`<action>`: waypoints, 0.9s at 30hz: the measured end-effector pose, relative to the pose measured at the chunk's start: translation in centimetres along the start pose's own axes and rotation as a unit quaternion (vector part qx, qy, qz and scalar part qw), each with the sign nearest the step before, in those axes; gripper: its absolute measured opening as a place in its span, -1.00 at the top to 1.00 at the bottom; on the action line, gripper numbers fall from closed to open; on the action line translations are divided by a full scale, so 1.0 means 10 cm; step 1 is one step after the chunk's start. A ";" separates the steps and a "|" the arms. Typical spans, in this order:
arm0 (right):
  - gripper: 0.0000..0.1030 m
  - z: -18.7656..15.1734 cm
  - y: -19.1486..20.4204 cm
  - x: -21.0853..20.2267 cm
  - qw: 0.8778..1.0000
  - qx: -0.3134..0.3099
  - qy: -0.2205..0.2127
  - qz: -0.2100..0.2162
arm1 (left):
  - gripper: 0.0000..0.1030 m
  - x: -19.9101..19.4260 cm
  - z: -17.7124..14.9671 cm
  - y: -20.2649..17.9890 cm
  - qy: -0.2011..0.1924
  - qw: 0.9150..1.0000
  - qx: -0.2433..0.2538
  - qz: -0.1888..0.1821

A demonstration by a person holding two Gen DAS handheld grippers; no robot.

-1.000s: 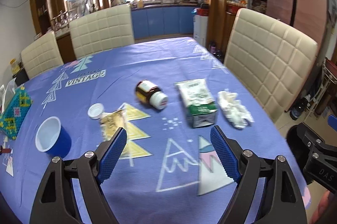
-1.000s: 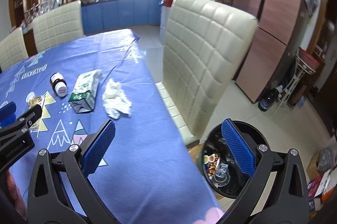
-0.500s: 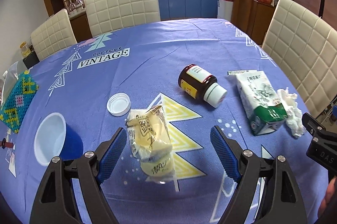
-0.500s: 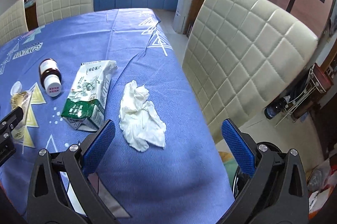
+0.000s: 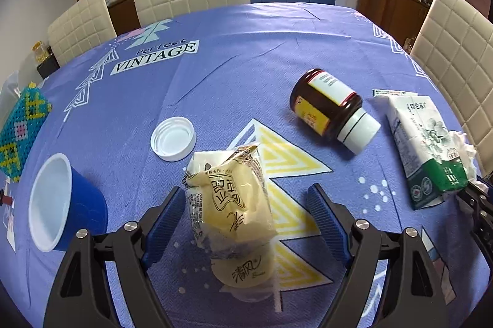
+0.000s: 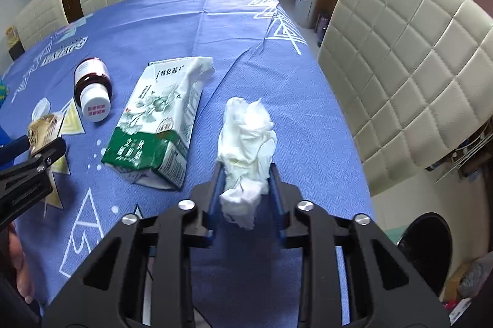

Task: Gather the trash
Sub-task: 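Grasp the yellow bread bag with the left tool while the right tool grasps the white tissue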

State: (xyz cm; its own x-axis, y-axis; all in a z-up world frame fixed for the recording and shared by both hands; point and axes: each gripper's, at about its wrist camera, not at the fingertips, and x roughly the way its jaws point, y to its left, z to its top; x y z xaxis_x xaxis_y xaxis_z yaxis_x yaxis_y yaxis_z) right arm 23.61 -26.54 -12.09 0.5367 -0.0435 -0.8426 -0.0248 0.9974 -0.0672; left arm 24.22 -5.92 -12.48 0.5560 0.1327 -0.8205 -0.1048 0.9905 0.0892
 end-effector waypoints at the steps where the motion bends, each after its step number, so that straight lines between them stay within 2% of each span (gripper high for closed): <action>1: 0.62 -0.02 0.02 -0.02 1.000 -0.003 0.000 -0.004 | -0.06 0.01 -0.01 0.01 -0.006 1.000 0.001 -0.007; 2: 0.63 -0.04 0.04 -0.04 1.000 -0.004 -0.001 -0.005 | 0.21 -0.01 -0.01 0.00 -0.008 1.000 0.004 -0.015; 4: 0.67 -0.07 0.02 -0.08 1.000 0.003 -0.001 0.000 | 0.42 -0.03 -0.01 0.00 -0.002 1.000 0.006 -0.017; 7: 0.69 -0.12 -0.05 -0.15 1.000 0.013 -0.001 0.004 | 0.54 -0.11 -0.05 -0.03 -0.003 1.000 0.013 -0.027; 27: 0.69 -0.64 -0.43 -1.10 0.997 0.036 -0.065 -0.038 | 0.56 -1.21 -0.47 -0.33 -0.088 0.993 0.064 -0.051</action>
State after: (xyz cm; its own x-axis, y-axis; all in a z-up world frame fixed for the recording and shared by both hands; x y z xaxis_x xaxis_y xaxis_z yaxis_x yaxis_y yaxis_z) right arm 12.39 -30.72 -5.94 0.6395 -0.1154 -0.7601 0.0780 0.9933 -0.0852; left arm 13.99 -10.95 -5.53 0.6952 0.0256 -0.7183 0.0585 0.9940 0.0920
